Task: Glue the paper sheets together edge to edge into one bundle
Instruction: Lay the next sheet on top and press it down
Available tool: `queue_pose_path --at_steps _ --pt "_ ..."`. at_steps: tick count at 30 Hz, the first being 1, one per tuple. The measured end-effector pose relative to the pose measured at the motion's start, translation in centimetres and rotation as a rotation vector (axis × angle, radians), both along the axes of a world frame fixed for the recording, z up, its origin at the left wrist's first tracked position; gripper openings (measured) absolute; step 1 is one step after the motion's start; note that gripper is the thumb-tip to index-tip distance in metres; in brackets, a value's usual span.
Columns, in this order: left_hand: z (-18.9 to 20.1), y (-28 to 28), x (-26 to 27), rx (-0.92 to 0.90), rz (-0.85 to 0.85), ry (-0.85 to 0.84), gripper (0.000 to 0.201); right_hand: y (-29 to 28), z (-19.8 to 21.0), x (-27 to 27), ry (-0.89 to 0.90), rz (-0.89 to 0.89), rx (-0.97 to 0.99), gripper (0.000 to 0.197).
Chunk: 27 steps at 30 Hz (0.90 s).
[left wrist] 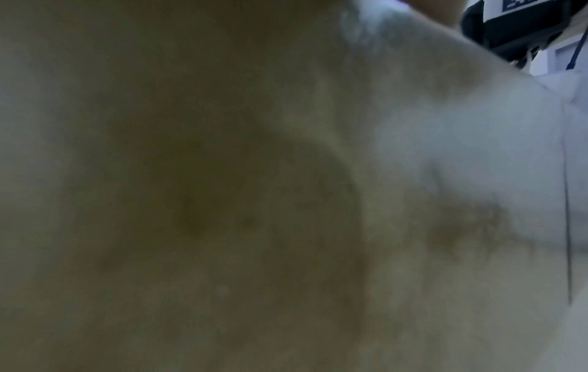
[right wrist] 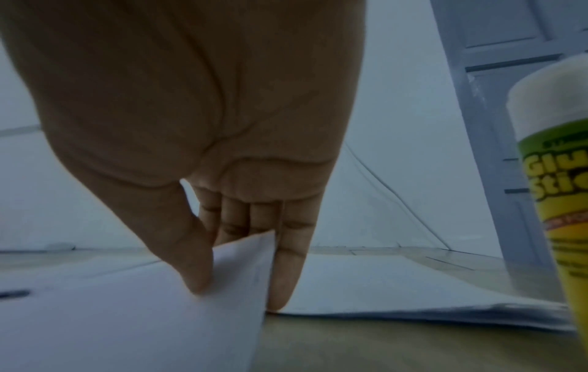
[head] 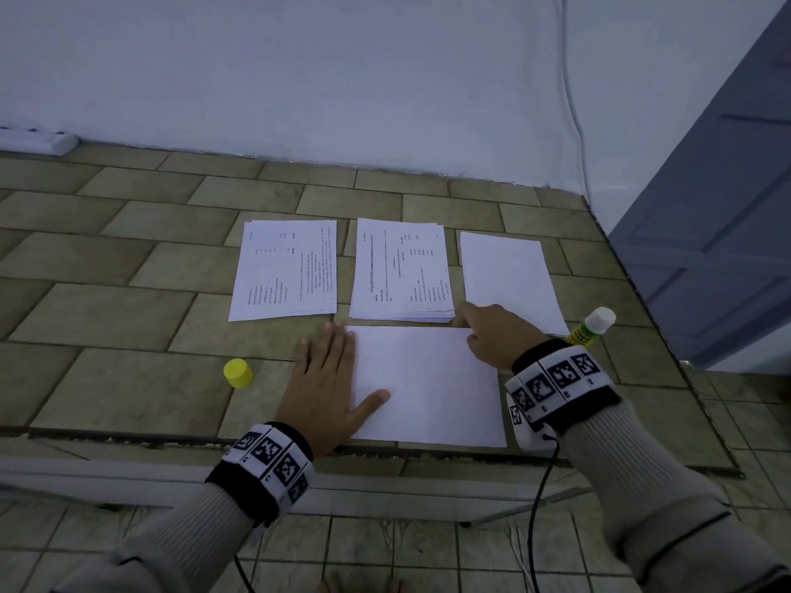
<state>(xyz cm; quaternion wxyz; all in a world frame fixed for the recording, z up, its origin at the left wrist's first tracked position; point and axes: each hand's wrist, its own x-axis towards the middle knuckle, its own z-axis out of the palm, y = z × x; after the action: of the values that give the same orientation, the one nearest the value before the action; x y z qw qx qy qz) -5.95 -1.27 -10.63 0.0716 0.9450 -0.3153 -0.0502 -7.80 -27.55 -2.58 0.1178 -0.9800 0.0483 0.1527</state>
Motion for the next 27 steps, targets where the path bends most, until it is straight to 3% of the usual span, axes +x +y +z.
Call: queue_pose_path --at_steps 7,10,13,16,21,25,27 --pt "0.1 0.1 0.0 -0.052 0.023 0.016 0.115 -2.8 5.6 -0.9 -0.196 0.006 0.162 0.021" --pt "-0.1 0.1 0.0 -0.041 0.026 0.004 0.115 -3.8 7.3 -0.7 -0.37 -0.108 0.296 0.018" --pt "-0.2 0.1 0.0 -0.046 0.027 0.012 0.114 -3.9 6.5 0.6 -0.507 -0.26 0.461 0.015" --pt "-0.1 0.1 0.0 -0.059 0.027 0.012 0.112 -3.2 4.0 2.6 -0.463 -0.393 0.67 0.013" --pt "0.0 0.1 0.0 -0.065 0.029 0.019 0.115 -1.4 1.4 4.8 -0.339 -0.559 0.905 0.027" --pt "0.2 0.0 0.0 -0.052 0.032 0.031 0.115 -0.3 0.2 5.6 -0.32 -0.613 0.929 0.028" --pt "0.3 0.1 -0.1 -0.054 0.034 0.031 0.114 0.1 -0.3 5.9 -0.31 -0.585 0.813 0.03"
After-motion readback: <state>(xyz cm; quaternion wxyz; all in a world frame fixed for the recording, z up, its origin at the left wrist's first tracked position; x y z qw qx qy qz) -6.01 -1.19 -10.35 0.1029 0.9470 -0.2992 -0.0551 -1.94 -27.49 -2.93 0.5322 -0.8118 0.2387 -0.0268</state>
